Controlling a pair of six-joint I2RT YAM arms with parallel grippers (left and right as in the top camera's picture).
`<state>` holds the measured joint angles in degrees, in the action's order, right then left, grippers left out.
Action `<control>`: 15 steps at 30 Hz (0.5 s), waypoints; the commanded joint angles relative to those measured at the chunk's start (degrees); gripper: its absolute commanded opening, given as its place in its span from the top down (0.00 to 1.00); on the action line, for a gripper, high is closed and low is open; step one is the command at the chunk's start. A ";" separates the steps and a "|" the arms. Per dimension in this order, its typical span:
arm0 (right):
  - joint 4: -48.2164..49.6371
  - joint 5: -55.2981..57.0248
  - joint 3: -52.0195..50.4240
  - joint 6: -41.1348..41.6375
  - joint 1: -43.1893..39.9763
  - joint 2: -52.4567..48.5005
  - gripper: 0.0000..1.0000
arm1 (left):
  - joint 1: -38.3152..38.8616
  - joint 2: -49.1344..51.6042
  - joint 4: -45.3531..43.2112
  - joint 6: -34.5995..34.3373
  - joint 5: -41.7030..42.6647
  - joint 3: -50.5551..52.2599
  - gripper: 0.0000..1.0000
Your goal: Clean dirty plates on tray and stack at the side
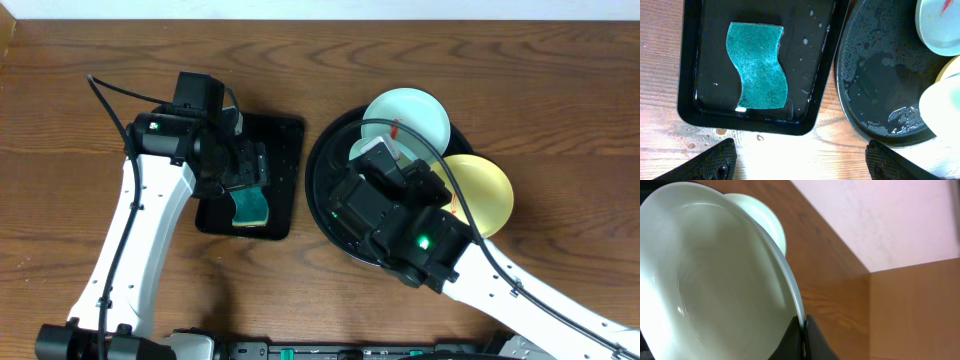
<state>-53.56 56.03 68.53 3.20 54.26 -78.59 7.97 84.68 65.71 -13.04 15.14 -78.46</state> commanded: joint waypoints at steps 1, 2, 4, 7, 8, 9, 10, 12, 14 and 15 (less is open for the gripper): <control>-0.02 6.49 1.55 -0.46 1.25 0.74 0.99 | -0.28 -0.35 0.24 0.79 0.48 -0.52 0.17; -0.07 6.47 1.55 -0.22 1.25 0.74 0.99 | -0.28 -0.35 0.24 0.79 0.48 -0.52 0.17; -0.04 6.23 1.53 1.33 1.22 0.74 0.99 | -0.28 -0.35 0.24 0.79 0.48 -0.52 0.17; 0.20 3.58 1.53 2.32 1.18 0.74 0.99 | -0.28 -0.35 0.24 0.79 0.48 -0.52 0.17; 0.24 1.99 1.53 2.60 1.01 0.74 0.99 | -0.28 -0.35 0.22 0.79 0.48 -0.52 0.17; 0.24 0.52 1.55 3.30 0.70 0.72 0.99 | -0.28 -0.35 0.24 0.79 0.48 -0.52 0.17; 0.22 -1.36 1.53 4.37 0.22 0.72 0.99 | -0.28 -0.35 0.24 0.79 0.48 -0.52 0.17; 0.20 -7.43 1.53 6.91 -1.57 0.72 0.99 | -0.28 -0.35 0.24 0.79 0.48 -0.52 0.17; 0.09 -16.87 1.55 10.38 -4.63 0.74 0.99 | -0.28 -0.35 0.22 0.76 0.48 -0.52 0.17; -0.02 -21.46 1.55 12.44 -6.27 0.74 0.99 | -0.28 -0.35 0.24 0.79 0.48 -0.52 0.17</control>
<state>-53.45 48.42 68.53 8.34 52.14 -78.59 7.97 84.68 65.71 -13.04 15.14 -78.46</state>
